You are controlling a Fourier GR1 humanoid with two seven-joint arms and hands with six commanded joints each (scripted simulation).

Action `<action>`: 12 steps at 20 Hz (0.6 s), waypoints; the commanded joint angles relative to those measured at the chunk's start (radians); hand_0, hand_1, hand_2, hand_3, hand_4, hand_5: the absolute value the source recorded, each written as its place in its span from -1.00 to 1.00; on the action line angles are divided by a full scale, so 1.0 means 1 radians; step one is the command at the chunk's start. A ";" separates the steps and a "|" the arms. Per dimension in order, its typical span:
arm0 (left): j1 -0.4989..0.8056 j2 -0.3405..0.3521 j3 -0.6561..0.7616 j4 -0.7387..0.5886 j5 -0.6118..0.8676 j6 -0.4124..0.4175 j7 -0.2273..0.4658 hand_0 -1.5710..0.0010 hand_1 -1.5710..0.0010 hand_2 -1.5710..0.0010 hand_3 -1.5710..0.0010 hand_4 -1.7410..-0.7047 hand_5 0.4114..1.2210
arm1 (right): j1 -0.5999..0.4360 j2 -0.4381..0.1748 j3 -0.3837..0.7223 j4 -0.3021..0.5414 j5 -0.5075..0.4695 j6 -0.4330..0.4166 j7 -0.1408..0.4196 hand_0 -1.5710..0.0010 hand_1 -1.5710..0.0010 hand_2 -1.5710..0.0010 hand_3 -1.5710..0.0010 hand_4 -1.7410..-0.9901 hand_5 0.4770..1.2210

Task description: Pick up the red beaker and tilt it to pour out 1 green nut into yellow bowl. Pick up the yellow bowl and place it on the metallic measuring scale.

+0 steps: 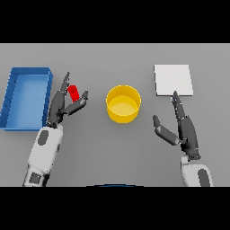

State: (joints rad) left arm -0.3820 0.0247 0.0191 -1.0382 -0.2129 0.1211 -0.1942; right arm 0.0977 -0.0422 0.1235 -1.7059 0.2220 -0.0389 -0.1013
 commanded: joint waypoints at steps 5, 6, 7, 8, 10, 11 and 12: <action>-0.083 -0.008 0.013 0.101 -0.012 0.020 -0.029 1.00 1.00 1.00 1.00 -0.07 -0.34 | 0.026 -0.004 0.001 -0.003 -0.010 0.013 -0.027 1.00 1.00 1.00 1.00 0.27 -0.42; -0.099 -0.010 0.013 0.114 -0.017 0.027 -0.034 1.00 1.00 1.00 1.00 -0.07 -0.33 | 0.024 -0.010 -0.005 -0.012 -0.010 0.011 -0.020 1.00 1.00 1.00 1.00 0.28 -0.43; -0.110 -0.013 0.018 0.129 -0.015 0.031 -0.041 1.00 1.00 1.00 1.00 -0.09 -0.31 | 0.015 -0.009 -0.010 -0.004 -0.015 0.008 -0.016 1.00 1.00 1.00 1.00 0.27 -0.42; -0.114 -0.013 0.026 0.143 -0.015 0.045 -0.068 1.00 0.97 0.95 1.00 -0.14 -0.25 | 0.020 -0.011 -0.007 -0.011 -0.009 0.007 -0.021 1.00 1.00 1.00 1.00 0.28 -0.42; -0.131 -0.026 0.049 0.182 -0.006 0.073 -0.104 0.59 0.54 0.54 0.72 -0.25 -0.11 | 0.022 -0.002 0.003 -0.006 0.005 0.001 -0.018 1.00 1.00 1.00 1.00 0.30 -0.43; -0.130 -0.034 0.053 0.187 -0.003 0.081 -0.099 0.27 0.23 0.24 0.46 -0.39 0.11 | 0.031 -0.005 0.002 -0.013 0.002 0.003 -0.029 1.00 1.00 1.00 1.00 0.32 -0.43; -0.128 -0.035 0.052 0.189 -0.007 0.080 -0.117 0.02 -0.02 -0.01 0.26 -0.50 0.29 | 0.023 -0.006 -0.001 -0.010 0.006 -0.002 -0.015 1.00 1.00 1.00 1.00 0.32 -0.42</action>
State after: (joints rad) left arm -0.5099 -0.0109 0.0714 -0.8499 -0.2195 0.1997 -0.3150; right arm 0.1198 -0.0477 0.1228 -1.7158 0.2278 -0.0413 -0.1152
